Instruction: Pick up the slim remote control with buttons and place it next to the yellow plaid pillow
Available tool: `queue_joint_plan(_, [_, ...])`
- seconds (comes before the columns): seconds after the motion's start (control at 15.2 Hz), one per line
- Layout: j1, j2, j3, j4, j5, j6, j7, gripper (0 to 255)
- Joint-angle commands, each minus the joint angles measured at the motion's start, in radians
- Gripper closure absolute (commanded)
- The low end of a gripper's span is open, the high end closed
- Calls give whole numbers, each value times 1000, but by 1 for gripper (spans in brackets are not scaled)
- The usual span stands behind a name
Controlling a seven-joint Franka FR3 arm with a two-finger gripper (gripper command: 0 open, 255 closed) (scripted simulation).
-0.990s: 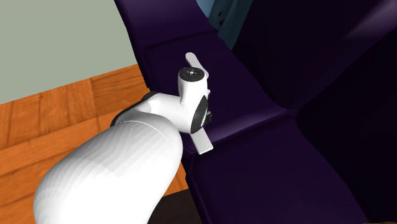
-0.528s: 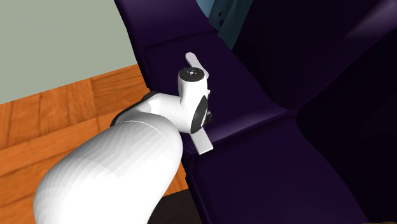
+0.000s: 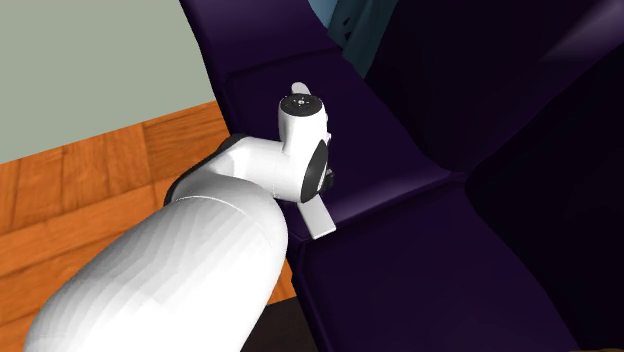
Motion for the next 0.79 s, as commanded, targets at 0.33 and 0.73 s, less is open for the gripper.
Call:
queue_joint_plan(0.33, [2,-59,3,39,-29,-93,21,255])
queue_joint_plan(0.73, [2,-98,8,84,-45,-175,32,255])
